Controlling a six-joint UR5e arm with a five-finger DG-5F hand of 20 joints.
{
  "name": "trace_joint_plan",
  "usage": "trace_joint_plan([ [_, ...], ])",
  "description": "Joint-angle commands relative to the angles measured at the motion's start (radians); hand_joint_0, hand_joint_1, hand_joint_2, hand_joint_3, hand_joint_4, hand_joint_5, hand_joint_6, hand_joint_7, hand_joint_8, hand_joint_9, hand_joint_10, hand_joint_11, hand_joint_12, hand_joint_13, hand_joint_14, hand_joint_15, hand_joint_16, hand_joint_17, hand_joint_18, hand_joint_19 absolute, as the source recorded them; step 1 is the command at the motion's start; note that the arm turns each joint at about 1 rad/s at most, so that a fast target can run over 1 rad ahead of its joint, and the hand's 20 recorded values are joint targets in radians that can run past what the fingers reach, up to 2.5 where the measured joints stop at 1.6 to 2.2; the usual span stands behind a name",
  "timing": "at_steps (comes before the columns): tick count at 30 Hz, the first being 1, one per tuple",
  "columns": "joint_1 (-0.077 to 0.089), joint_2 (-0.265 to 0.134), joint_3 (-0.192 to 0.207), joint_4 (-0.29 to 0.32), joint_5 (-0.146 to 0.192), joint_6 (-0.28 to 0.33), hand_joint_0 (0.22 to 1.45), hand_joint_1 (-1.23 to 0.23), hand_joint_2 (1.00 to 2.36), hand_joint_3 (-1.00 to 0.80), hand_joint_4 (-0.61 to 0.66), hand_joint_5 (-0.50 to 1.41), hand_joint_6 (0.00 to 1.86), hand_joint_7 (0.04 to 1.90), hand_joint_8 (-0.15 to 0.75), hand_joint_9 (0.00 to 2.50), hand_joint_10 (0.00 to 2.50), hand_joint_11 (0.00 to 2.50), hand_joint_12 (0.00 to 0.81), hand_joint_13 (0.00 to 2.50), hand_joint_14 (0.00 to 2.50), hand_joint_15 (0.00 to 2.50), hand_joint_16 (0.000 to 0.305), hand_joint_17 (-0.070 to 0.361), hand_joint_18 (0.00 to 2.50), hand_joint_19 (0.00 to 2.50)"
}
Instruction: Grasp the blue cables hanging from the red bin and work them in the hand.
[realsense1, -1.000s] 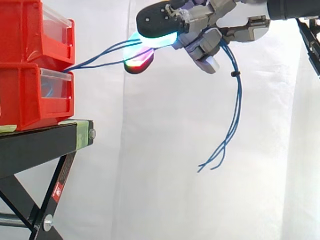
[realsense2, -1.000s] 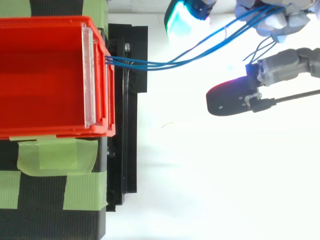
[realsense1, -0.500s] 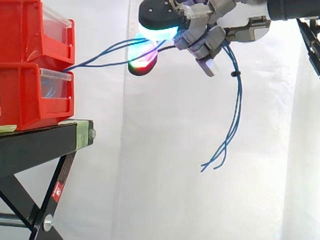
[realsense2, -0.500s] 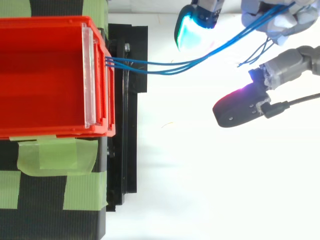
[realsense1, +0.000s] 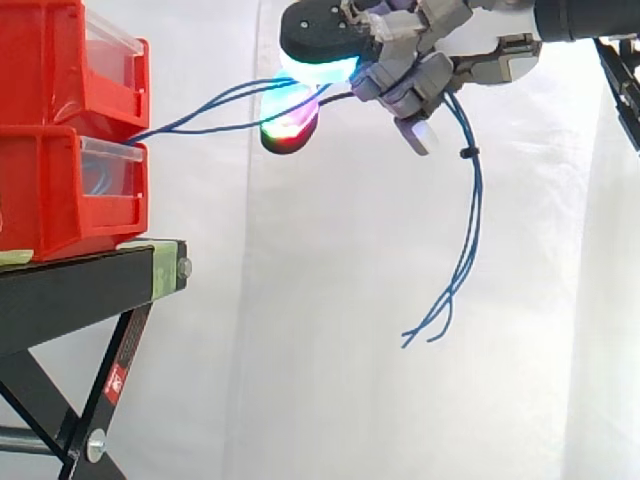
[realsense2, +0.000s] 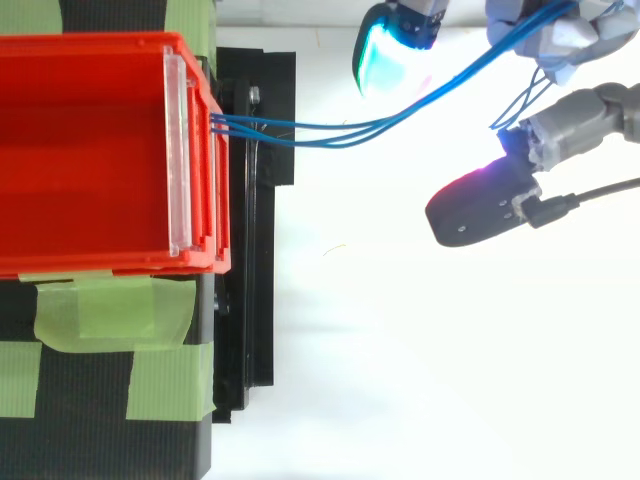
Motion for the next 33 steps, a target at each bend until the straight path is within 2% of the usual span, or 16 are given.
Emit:
trace_joint_plan([
  [1, -0.001, 0.0, 0.0, 0.0, -0.003, -0.031, 0.79, -0.66, 1.0, -0.99, 0.27, 0.38, 0.0, 1.31, 0.446, 0.36, 2.5, 2.5, 0.522, 0.82, 2.5, 1.77, 0.048, 0.108, 1.23, 1.01],
  [13, 0.005, 0.0, 0.0, 0.023, 0.004, -0.029, 0.77, -0.66, 1.0, -1.0, 0.27, 0.42, 0.0, 1.34, 0.44, 0.43, 2.5, 2.5, 0.532, 0.88, 2.5, 1.76, 0.049, 0.111, 1.29, 0.97],
  [17, 0.005, 0.0, 0.0, 0.074, 0.05, -0.021, 0.76, -0.66, 1.0, -1.0, 0.27, 0.42, 0.0, 1.34, 0.442, 0.46, 2.5, 2.5, 0.532, 0.89, 2.5, 1.75, 0.05, 0.111, 1.3, 0.94],
  [18, 0.005, 0.0, 0.0, 0.091, 0.083, -0.024, 0.76, -0.66, 1.0, -1.0, 0.27, 0.43, 0.0, 1.34, 0.446, 0.46, 2.5, 2.5, 0.534, 0.89, 2.5, 1.75, 0.05, 0.112, 1.3, 0.94],
  [20, 0.003, 0.0, 0.0, 0.092, 0.095, -0.031, 0.76, -0.66, 1.0, -1.0, 0.28, 0.43, 0.0, 1.34, 0.444, 0.47, 2.5, 2.5, 0.535, 0.89, 2.5, 1.76, 0.05, 0.112, 1.31, 0.91],
  [26, 0.002, 0.0, 0.0, 0.094, 0.1, -0.061, 0.75, -0.66, 1.0, -1.0, 0.28, 0.45, 0.0, 1.35, 0.441, 0.5, 2.5, 2.5, 0.533, 0.93, 2.5, 1.75, 0.05, 0.113, 1.34, 0.91],
  [33, 0.005, 0.0, 0.0, 0.128, 0.103, -0.097, 0.76, -0.67, 1.0, -1.0, 0.27, 0.48, 0.01, 1.36, 0.444, 0.55, 2.5, 2.5, 0.532, 0.95, 2.5, 1.77, 0.05, 0.112, 1.37, 0.92],
])
